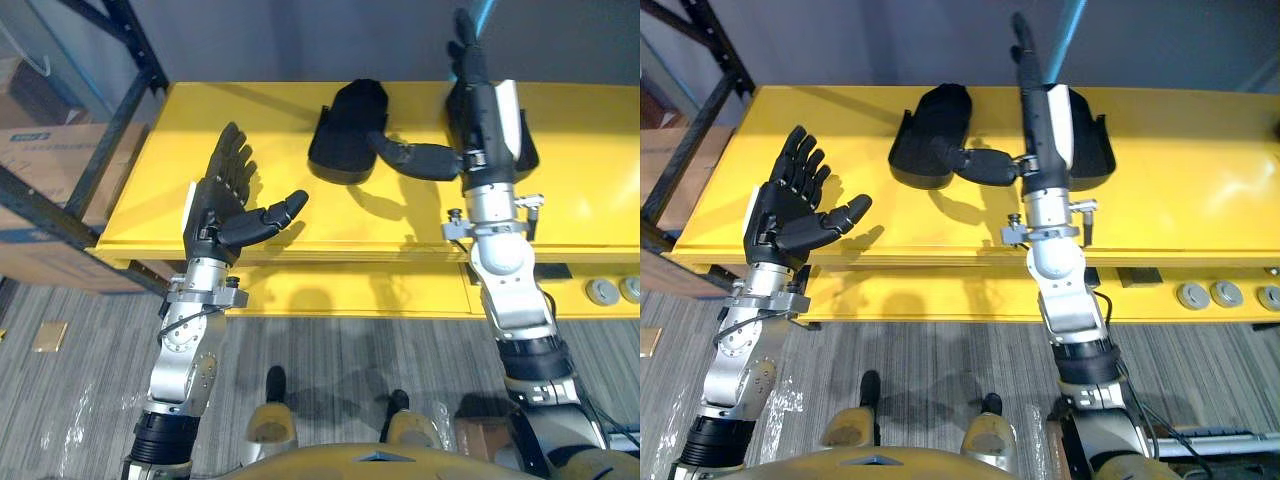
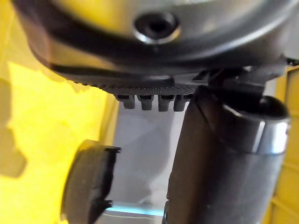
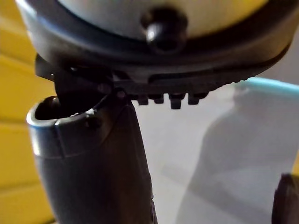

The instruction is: Walk over and take three plastic housings, then place them on the shelf

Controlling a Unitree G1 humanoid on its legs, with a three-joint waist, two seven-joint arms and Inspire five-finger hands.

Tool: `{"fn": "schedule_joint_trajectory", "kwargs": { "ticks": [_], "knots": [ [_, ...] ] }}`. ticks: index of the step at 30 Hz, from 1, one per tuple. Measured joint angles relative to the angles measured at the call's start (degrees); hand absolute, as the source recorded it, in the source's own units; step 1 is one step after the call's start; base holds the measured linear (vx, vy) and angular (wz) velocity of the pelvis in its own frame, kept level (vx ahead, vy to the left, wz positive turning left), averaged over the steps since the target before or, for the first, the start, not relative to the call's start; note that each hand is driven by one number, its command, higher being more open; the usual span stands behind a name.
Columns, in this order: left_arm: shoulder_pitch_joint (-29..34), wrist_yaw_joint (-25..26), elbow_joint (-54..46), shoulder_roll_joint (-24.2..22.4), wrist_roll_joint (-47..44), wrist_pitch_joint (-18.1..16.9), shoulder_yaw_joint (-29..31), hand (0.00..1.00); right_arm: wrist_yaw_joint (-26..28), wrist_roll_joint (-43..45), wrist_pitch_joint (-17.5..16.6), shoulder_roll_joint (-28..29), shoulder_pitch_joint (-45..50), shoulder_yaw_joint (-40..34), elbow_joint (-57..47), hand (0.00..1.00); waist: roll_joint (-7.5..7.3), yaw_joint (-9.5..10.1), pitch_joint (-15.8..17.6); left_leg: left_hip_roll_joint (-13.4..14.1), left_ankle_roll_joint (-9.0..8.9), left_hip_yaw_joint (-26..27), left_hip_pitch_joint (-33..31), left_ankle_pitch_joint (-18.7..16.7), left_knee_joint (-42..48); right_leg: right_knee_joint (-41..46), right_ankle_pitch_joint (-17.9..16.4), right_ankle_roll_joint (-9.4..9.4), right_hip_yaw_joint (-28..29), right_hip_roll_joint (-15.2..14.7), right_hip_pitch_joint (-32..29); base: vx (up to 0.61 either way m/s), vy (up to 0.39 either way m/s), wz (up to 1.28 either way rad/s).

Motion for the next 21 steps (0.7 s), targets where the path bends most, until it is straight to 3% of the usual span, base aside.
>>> {"fn": "schedule_joint_trajectory", "kwargs": {
  "ticks": [3, 13, 21],
  "knots": [
    [-0.5, 1.9, 4.8, 0.1, 0.8, 1.2, 0.5, 1.00, 0.8, 3.7, -2.0, 0.0, 3.7, -4.7, -2.9, 1.00, -0.15, -2.50, -0.2, 0.0, 0.15, 1.4, 0.3, -0.1, 0.2, -0.5, 0.5, 0.03, 1.6, 0.1, -0.5, 0.03, 0.004, -0.28],
    [-4.6, 4.2, 12.8, 0.5, 0.9, 1.8, 2.5, 1.00, 6.7, 10.3, -4.8, -1.0, 12.7, -11.0, -6.0, 1.00, 0.26, -5.60, -0.6, 0.7, -0.32, 5.8, 2.1, -1.5, 0.2, -0.3, 0.6, -0.10, 5.7, 1.1, -1.9, 0.01, -0.002, -0.23],
    [-8.8, 4.8, 21.5, 0.7, 0.8, -0.9, 2.9, 1.00, 9.5, 13.9, -5.4, -0.9, 16.3, -11.7, -6.0, 1.00, 2.49, -7.21, -2.0, 0.6, -0.27, 7.8, 2.1, -1.6, 0.2, 0.9, 0.5, -0.19, 8.1, 1.3, -4.0, -0.01, 0.002, -0.12]
  ]
}}
